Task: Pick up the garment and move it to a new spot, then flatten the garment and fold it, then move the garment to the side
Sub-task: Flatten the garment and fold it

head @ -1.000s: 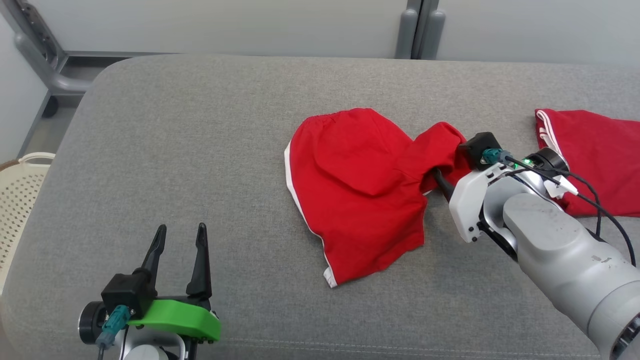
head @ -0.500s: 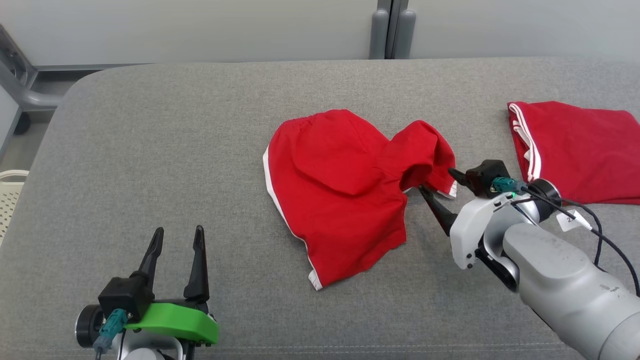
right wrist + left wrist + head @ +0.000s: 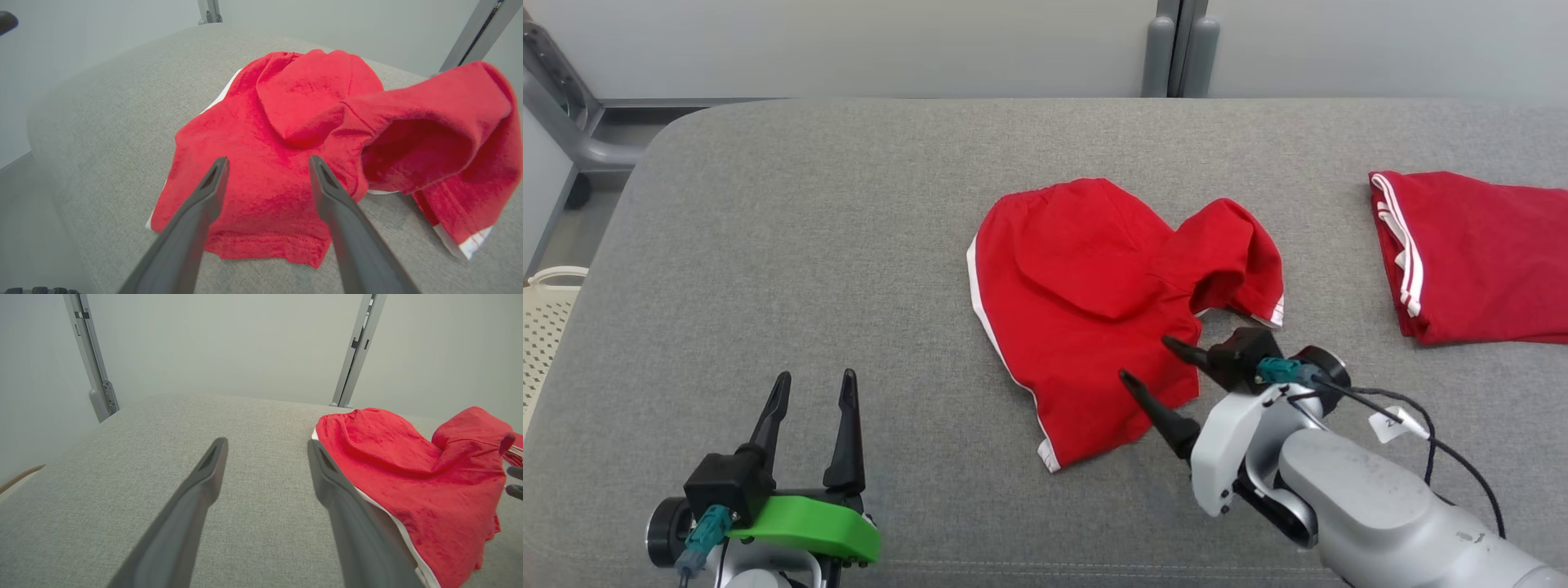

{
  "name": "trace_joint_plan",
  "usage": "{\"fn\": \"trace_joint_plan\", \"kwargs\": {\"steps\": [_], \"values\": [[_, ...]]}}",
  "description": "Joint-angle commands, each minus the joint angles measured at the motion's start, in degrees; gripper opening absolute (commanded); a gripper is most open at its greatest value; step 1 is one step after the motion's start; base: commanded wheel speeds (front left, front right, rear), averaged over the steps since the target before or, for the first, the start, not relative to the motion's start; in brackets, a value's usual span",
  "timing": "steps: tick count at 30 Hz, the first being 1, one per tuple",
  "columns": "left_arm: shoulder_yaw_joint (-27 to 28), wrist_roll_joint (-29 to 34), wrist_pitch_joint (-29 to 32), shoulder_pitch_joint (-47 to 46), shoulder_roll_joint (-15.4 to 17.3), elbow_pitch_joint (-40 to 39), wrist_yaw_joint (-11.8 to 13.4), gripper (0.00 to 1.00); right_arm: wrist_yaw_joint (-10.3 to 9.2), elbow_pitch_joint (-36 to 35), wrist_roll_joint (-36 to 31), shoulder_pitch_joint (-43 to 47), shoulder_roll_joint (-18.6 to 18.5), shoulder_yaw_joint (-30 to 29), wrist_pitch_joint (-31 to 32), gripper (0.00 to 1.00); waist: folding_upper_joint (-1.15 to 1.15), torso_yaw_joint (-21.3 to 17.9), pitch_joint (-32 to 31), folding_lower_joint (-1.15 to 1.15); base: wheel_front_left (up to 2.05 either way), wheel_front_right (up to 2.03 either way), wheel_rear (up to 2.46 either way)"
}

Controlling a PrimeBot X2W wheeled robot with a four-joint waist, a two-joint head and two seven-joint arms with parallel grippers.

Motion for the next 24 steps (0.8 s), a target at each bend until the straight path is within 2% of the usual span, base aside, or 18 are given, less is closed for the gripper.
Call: {"fn": "trace_joint_plan", "kwargs": {"steps": [1,6,11,18,23,24], "values": [[0.1,0.0,-0.2,0.2,0.1,0.0,0.0,1.0,-0.07,-0.5,-0.6,1.0,0.4,0.5,0.5,1.0,0.0,0.3,0.0,0.0,0.0,0.0,0.0],[-0.4,-0.1,-0.2,-0.2,0.1,-0.1,0.1,1.0,-0.07,-1.7,-1.0,1.6,2.2,3.0,3.7,1.0,0.0,1.3,0.0,0.0,0.0,0.0,0.0],[-0.6,-0.3,-0.2,-0.4,0.1,-0.1,0.4,1.0,-0.07,0.1,-2.2,0.4,4.2,5.6,6.8,1.0,0.0,1.9,0.2,0.0,0.0,0.0,0.0],[-1.1,-0.5,-0.2,-1.0,0.1,0.1,0.4,1.0,-0.07,6.6,-4.9,-1.3,9.2,9.9,9.7,1.0,0.0,2.3,0.6,0.0,0.0,0.0,0.0],[-1.3,-0.6,-0.2,-1.3,0.1,0.6,0.4,1.0,-0.09,12.5,-7.0,-2.5,11.2,12.7,10.1,1.0,0.0,3.1,0.6,0.0,0.0,0.0,0.0],[-1.2,-0.6,-0.2,-1.3,0.1,0.6,0.3,1.0,-0.09,13.6,-7.3,-2.6,11.6,13.0,9.8,0.81,0.0,3.2,0.6,0.0,0.0,0.0,0.0]]}}
